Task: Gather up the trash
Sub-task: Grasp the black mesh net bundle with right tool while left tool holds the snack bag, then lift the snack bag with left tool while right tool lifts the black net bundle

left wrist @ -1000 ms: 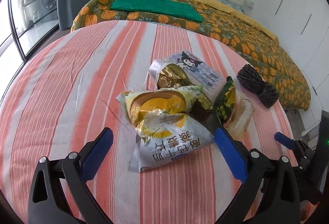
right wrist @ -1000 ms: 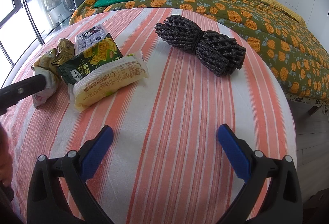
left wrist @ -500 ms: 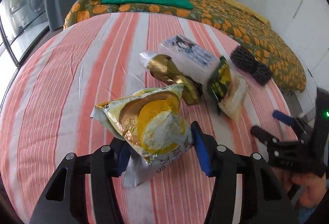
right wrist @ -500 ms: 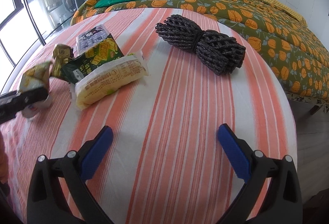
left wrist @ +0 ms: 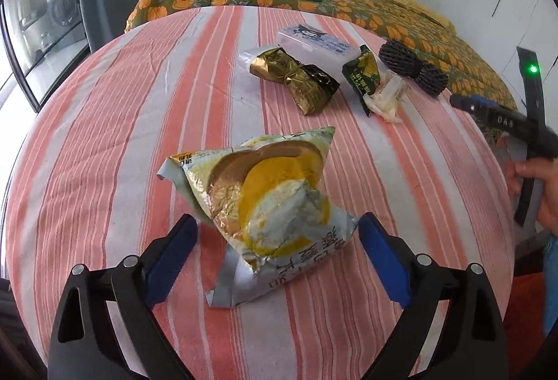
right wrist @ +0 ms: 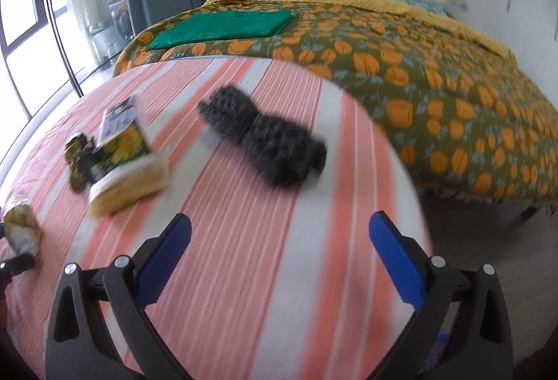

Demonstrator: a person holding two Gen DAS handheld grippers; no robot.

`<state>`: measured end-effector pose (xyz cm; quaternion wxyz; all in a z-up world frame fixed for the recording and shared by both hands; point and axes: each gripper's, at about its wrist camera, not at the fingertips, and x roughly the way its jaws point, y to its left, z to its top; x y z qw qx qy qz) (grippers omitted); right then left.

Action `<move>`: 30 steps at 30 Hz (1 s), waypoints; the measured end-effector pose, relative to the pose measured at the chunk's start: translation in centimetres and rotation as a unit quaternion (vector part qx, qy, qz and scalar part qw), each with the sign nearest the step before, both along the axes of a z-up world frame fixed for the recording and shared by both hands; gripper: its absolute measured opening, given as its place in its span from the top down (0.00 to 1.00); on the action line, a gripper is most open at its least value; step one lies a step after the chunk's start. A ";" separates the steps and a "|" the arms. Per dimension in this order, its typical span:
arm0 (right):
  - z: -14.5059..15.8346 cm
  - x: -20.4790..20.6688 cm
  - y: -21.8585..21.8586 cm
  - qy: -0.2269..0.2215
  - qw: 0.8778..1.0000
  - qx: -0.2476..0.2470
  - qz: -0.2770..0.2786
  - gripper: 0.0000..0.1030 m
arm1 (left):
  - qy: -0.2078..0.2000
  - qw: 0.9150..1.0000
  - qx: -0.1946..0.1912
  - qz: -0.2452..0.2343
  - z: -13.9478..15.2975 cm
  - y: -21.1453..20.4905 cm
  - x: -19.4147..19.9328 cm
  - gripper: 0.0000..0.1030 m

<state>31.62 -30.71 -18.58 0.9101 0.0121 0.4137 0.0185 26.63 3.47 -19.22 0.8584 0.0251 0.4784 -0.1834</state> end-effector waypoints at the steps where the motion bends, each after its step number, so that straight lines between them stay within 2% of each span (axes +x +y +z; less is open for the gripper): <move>1: 0.2 1.6 -0.1 0.008 1.000 -0.011 0.023 0.05 | -0.002 1.000 -0.001 0.002 0.0 0.1 -0.1 0.10; 5: -0.1 6.3 0.8 0.039 0.992 -0.079 0.093 0.05 | -0.002 1.000 0.000 0.008 0.3 1.6 -0.7 0.10; 7: -0.5 8.1 1.1 0.054 0.989 -0.084 0.109 0.06 | -0.001 1.000 0.004 0.013 0.5 2.5 -1.0 0.10; 9: -1.0 9.2 1.1 0.069 0.988 -0.078 0.110 0.17 | 0.000 1.000 0.012 0.018 0.6 3.4 -1.1 0.10; 10: -1.3 9.7 1.1 0.080 0.988 -0.064 0.112 0.35 | 0.001 1.000 0.015 0.020 0.7 3.9 -1.2 0.10; 11: -1.6 9.9 0.9 0.090 0.988 -0.048 0.112 0.46 | 0.002 0.999 0.020 0.025 0.7 4.3 -1.3 0.10; 12: -1.6 9.9 0.8 0.095 0.989 -0.034 0.109 0.48 | 0.002 0.999 0.024 0.028 0.7 4.7 -1.4 0.10; 13: -1.5 9.4 0.6 0.092 0.990 -0.021 0.101 0.52 | 0.002 0.999 0.025 0.029 0.7 5.2 -1.6 0.10; 17: -0.5 6.3 -1.6 0.086 0.995 0.037 0.036 0.53 | -0.002 1.000 0.000 0.024 1.1 6.1 -2.6 0.09; 21: 0.6 1.4 -2.9 0.090 0.994 0.061 -0.012 0.53 | -0.027 0.999 -0.028 0.022 2.1 4.9 -2.9 0.05; 25: 1.5 -4.6 -0.6 0.083 0.993 0.085 -0.013 0.53 | -0.035 0.998 -0.020 0.053 1.9 2.9 -1.3 0.05; 28: 1.4 -7.5 1.9 0.078 0.991 0.112 -0.014 0.53 | -0.033 0.996 0.005 0.081 1.2 2.1 -0.3 0.05; 30: 1.0 -8.7 3.3 0.079 0.990 0.113 -0.015 0.52 | -0.032 0.995 0.023 0.090 0.8 1.9 0.1 0.06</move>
